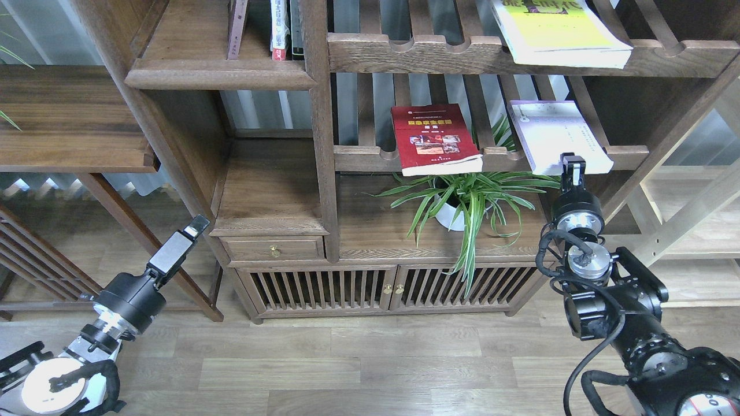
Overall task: Organize books on shelf
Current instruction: 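Grasp the white book with the right gripper and pull it off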
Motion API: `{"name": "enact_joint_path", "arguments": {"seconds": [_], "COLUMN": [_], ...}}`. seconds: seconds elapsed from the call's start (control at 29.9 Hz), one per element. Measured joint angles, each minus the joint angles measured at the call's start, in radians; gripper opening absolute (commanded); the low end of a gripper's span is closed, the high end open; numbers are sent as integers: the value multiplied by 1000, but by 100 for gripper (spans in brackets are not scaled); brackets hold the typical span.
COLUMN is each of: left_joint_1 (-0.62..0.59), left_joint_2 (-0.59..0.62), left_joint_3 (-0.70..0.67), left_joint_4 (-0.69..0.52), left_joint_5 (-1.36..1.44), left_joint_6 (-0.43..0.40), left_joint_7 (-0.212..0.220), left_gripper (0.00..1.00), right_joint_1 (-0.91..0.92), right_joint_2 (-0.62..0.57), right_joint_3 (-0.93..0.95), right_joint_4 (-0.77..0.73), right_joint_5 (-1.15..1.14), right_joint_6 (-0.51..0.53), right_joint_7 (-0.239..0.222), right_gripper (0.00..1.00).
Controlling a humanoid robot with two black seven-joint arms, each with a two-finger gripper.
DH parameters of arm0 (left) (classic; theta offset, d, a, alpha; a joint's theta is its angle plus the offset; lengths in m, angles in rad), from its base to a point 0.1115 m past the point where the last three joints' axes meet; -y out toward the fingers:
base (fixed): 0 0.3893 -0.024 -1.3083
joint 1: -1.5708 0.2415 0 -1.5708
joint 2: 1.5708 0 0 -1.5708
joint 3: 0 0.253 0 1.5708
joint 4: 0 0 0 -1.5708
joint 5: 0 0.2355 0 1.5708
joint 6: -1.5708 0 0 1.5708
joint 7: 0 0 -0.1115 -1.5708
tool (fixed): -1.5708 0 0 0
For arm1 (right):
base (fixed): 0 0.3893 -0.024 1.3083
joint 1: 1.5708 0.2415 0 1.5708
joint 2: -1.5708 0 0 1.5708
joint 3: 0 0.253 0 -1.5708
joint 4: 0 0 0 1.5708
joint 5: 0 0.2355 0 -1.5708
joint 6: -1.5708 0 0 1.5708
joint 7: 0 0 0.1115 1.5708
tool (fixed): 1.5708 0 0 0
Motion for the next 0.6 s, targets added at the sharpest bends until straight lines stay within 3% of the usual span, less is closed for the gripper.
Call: {"name": "enact_joint_path", "arguments": {"seconds": [0.6], "left_joint_1": [-12], "left_joint_2": [-14], "left_joint_3": [7], "left_joint_4": [17], "left_joint_5": [4], "left_joint_6": [0], "left_joint_7": [0], "left_gripper": [99], "right_joint_1": [-153], "right_joint_2": [-7], "right_joint_3": [8], "right_joint_4": [235], "right_joint_5": [42], "right_joint_6": [2], "right_joint_7": [-3], "right_gripper": [25]}}
